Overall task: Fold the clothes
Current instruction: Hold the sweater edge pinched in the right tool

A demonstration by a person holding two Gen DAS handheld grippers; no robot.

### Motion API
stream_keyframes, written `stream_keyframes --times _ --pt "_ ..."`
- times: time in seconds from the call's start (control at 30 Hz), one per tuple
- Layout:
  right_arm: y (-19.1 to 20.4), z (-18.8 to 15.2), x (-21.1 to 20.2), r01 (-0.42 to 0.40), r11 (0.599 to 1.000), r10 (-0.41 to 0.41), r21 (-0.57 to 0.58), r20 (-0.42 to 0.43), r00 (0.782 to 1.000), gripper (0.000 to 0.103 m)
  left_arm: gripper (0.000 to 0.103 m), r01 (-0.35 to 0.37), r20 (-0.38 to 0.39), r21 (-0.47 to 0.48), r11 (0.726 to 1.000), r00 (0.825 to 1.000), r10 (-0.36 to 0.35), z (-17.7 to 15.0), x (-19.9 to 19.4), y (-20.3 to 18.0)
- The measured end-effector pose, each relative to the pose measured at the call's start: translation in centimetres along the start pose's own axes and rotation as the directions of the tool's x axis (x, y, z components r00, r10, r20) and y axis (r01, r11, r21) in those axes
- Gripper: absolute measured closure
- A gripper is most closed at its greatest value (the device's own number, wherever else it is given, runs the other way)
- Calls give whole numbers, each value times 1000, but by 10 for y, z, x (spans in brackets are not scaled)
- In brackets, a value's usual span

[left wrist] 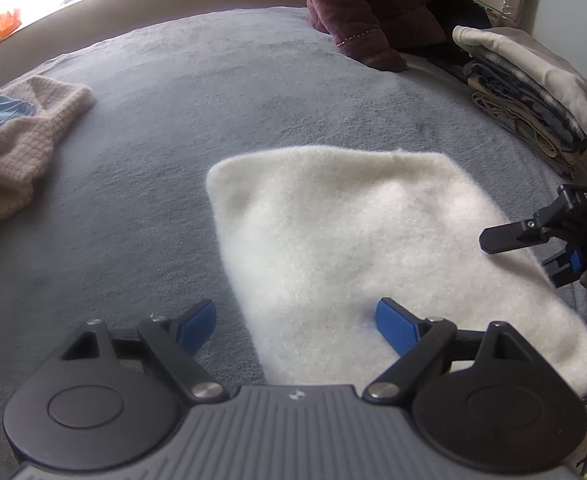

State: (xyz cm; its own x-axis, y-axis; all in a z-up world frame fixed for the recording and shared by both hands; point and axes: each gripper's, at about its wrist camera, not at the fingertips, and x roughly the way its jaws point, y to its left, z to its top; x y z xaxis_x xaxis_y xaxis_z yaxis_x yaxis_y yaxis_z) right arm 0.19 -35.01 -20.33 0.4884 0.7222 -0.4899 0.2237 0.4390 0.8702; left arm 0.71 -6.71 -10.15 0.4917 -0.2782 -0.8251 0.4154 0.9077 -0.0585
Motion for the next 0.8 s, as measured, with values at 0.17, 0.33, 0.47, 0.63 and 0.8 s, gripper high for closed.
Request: stream_keyframes --times 0.17,0.33,0.47,0.63,0.8 --pt "-5 -1 -5 -4 1000 4 1 -1 1000 19 14 6 -1 -3 1000 1000 -6 1 2 0" --pt "-6 -2 -7 0 1000 0 0 -1 1000 19 14 9 -2 -5 1000 1000 -9 1 2 1" --pt "-6 -3 -6 -1 1000 1 -2 1 1000 19 14 6 -2 -6 1000 1000 -6 2 2 -1" --pt "-5 -4 -6 -1 1000 1 -4 5 1000 19 14 0 -3 -4 1000 1000 0 1 1 -2" --pt "-4 -5 -5 -4 1000 4 -7 9 1000 19 14 -3 -3 -4 1000 1000 3 1 1 -2"
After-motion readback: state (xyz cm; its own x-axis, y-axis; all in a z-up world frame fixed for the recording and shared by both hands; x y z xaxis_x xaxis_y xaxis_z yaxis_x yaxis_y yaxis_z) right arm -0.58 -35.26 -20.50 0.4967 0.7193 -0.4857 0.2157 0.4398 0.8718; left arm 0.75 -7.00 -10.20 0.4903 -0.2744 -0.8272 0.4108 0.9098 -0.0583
